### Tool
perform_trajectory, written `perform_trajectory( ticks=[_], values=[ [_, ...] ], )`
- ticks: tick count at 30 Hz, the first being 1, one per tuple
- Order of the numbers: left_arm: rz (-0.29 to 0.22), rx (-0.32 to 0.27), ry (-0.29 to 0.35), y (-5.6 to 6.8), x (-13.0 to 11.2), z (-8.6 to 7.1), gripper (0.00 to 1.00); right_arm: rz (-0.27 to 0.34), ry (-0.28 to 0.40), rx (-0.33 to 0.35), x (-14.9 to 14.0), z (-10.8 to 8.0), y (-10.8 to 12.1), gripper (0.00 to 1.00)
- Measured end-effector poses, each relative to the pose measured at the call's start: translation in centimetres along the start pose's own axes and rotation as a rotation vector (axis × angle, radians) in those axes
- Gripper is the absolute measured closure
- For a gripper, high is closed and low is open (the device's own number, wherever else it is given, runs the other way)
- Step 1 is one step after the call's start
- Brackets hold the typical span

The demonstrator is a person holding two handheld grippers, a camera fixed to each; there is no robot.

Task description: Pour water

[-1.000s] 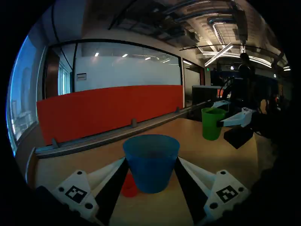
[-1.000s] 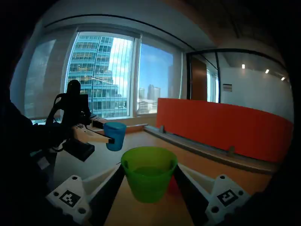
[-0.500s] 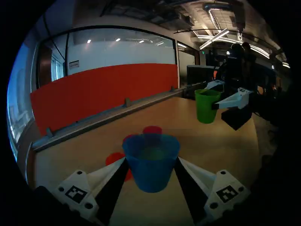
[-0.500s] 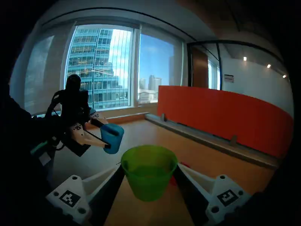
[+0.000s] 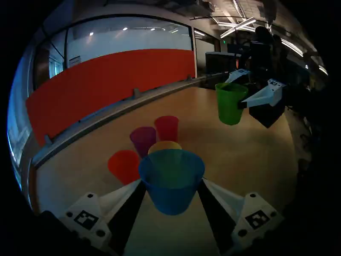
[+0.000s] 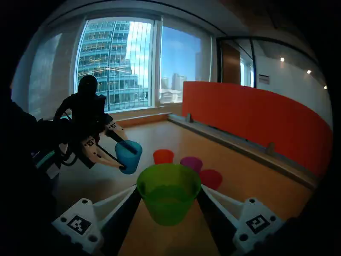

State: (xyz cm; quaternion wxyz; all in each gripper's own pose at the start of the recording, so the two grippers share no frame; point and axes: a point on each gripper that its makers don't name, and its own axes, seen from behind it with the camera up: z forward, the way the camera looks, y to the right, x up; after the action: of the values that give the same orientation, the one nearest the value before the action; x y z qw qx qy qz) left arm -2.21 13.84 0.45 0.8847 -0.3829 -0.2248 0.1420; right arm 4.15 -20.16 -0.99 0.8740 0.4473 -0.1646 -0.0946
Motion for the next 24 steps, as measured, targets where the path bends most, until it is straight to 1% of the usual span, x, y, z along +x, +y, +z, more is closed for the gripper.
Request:
perform_trajectory(
  ticks=[8,17,24],
  values=[
    [0.017,-0.027,-0.084,0.3,-2.2,1.2,0.18,0.005,-0.06,0.016,-2.0,1.2,0.2,0.1],
    [0.034,-0.045,-0.161,0.2,-4.2,2.2,0.18,0.002,-0.117,0.029,-3.9,2.5,0.4,0.1],
    [0.047,-0.055,-0.192,0.3,-5.1,3.1,0.18,0.0,-0.147,0.033,-5.1,3.3,0.5,0.1]
  ],
)
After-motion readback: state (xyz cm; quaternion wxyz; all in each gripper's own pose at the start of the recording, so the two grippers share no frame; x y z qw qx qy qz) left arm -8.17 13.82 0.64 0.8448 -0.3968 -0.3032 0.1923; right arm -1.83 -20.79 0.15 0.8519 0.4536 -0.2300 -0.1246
